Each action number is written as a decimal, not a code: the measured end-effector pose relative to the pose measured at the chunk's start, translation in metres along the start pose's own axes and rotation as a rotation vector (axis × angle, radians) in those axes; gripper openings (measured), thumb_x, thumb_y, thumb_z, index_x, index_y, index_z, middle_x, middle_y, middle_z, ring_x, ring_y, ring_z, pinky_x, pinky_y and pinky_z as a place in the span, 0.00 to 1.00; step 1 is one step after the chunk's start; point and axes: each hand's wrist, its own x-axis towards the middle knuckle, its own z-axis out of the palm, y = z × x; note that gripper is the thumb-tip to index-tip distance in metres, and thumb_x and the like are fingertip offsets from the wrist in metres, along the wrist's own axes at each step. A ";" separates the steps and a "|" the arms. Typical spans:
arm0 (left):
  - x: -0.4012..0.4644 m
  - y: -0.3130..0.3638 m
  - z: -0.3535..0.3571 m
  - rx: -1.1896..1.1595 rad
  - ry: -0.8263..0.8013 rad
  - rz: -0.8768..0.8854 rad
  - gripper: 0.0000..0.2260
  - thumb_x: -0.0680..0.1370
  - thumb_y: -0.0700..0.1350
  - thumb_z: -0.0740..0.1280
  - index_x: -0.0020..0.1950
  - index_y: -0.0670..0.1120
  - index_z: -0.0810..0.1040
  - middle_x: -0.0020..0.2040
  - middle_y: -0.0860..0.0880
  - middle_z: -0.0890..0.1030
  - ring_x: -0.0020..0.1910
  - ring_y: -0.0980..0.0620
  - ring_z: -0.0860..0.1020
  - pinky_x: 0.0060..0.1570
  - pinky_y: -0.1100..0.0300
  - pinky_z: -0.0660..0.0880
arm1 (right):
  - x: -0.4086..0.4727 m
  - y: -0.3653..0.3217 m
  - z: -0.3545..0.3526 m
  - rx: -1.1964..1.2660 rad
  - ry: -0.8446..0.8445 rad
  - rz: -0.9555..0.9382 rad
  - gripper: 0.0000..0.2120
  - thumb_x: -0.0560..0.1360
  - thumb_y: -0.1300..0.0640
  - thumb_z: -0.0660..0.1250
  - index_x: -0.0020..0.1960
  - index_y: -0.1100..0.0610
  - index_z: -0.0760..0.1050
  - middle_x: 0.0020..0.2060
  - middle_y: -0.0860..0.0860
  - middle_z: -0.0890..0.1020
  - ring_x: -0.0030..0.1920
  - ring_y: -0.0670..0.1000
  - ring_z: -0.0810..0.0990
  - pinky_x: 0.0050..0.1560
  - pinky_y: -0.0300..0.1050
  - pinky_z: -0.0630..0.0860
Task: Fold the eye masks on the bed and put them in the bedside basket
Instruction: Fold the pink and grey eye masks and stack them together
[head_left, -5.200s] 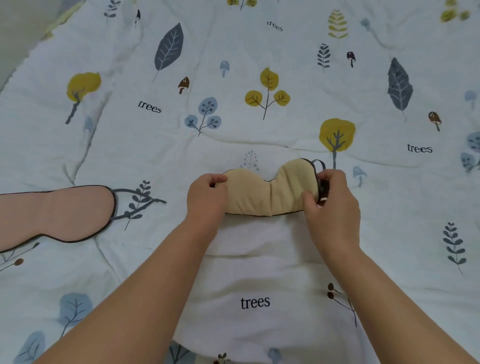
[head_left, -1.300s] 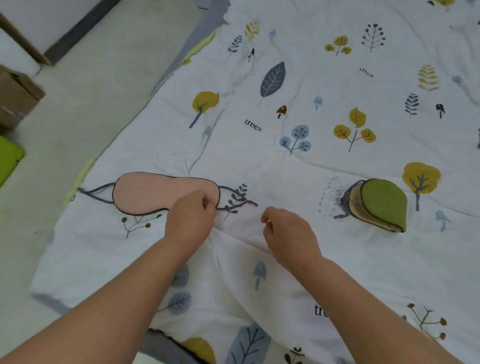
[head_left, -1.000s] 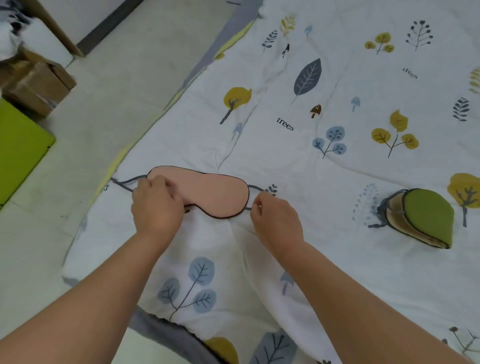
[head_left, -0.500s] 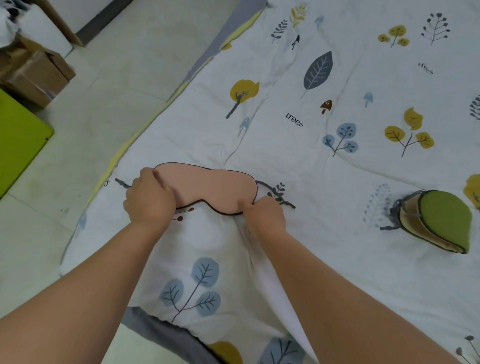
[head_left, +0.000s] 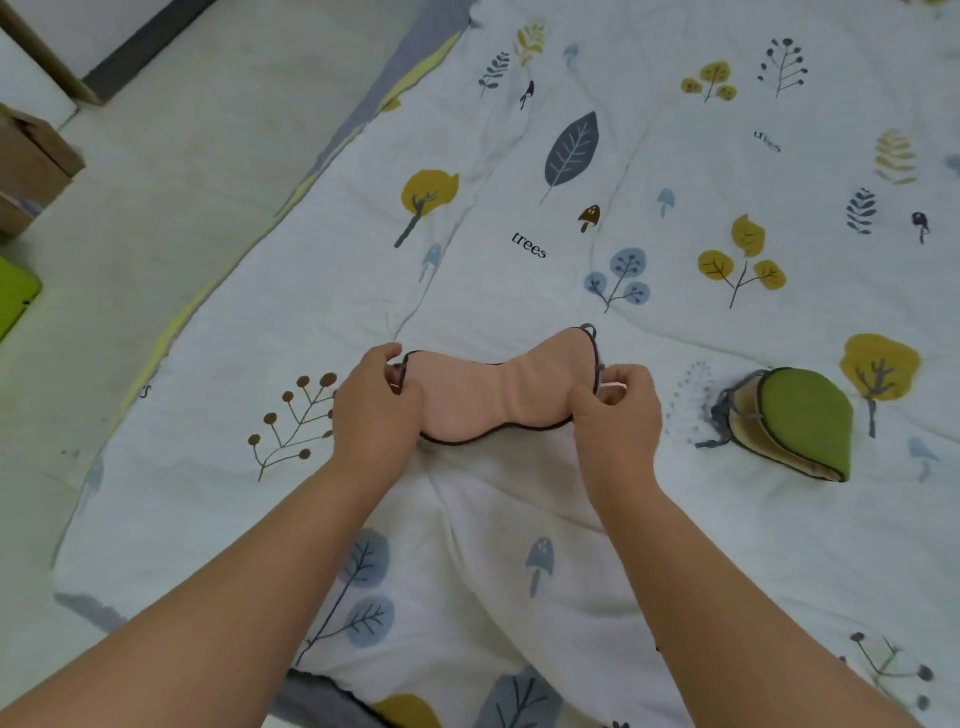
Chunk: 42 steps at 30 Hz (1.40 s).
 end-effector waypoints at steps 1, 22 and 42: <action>-0.002 0.003 0.007 -0.020 -0.031 -0.009 0.17 0.74 0.39 0.63 0.63 0.44 0.74 0.49 0.48 0.78 0.51 0.49 0.76 0.50 0.61 0.68 | 0.003 0.002 -0.010 -0.012 0.029 -0.025 0.10 0.68 0.65 0.64 0.42 0.50 0.69 0.28 0.47 0.69 0.28 0.46 0.68 0.30 0.39 0.65; -0.018 -0.010 0.037 -0.040 -0.234 -0.071 0.22 0.76 0.59 0.54 0.42 0.43 0.77 0.40 0.50 0.78 0.43 0.49 0.75 0.43 0.55 0.70 | -0.039 0.038 0.004 -0.729 -0.282 -0.903 0.09 0.63 0.71 0.65 0.39 0.62 0.80 0.31 0.58 0.80 0.33 0.58 0.78 0.29 0.45 0.76; -0.031 -0.007 0.042 0.296 -0.043 0.511 0.18 0.74 0.42 0.60 0.63 0.44 0.73 0.63 0.44 0.76 0.61 0.44 0.72 0.58 0.54 0.64 | -0.014 0.046 0.000 -0.938 -0.266 -0.761 0.24 0.64 0.67 0.71 0.60 0.56 0.78 0.43 0.64 0.80 0.42 0.64 0.79 0.35 0.52 0.75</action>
